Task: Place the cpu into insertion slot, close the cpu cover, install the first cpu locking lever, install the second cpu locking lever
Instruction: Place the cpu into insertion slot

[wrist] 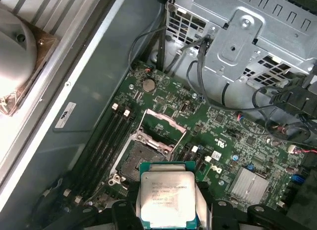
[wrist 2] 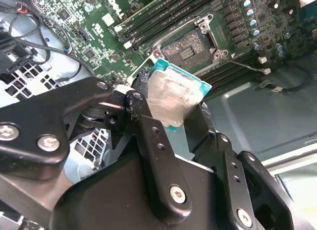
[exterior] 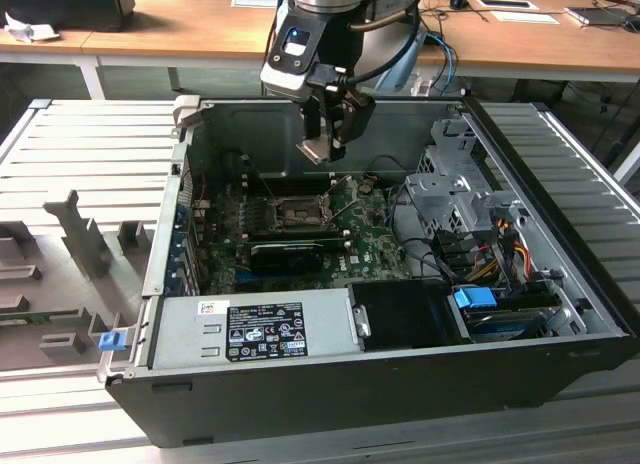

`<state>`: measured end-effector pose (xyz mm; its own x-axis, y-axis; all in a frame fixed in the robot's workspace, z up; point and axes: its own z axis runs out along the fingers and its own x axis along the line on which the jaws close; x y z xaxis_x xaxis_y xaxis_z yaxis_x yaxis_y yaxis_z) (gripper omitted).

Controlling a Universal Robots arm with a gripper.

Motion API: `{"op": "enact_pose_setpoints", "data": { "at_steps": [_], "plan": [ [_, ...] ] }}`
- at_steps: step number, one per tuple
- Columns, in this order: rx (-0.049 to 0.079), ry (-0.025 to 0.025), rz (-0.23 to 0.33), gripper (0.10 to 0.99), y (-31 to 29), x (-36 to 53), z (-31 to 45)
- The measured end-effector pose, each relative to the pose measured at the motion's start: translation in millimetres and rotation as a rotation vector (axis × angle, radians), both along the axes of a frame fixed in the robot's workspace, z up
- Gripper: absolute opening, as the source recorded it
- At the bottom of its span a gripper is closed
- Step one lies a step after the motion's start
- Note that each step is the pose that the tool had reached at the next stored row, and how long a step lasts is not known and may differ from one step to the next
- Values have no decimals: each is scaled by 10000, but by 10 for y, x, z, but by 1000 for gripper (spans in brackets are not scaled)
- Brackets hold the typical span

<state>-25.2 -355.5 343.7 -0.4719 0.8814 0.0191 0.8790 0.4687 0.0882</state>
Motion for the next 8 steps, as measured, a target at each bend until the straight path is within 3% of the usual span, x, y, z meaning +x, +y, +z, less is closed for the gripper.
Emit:
{"op": "enact_pose_setpoints", "data": {
  "at_steps": [8],
  "plan": [
    [0, 0, -455, 529, 0, 0, -8]
  ]
}}
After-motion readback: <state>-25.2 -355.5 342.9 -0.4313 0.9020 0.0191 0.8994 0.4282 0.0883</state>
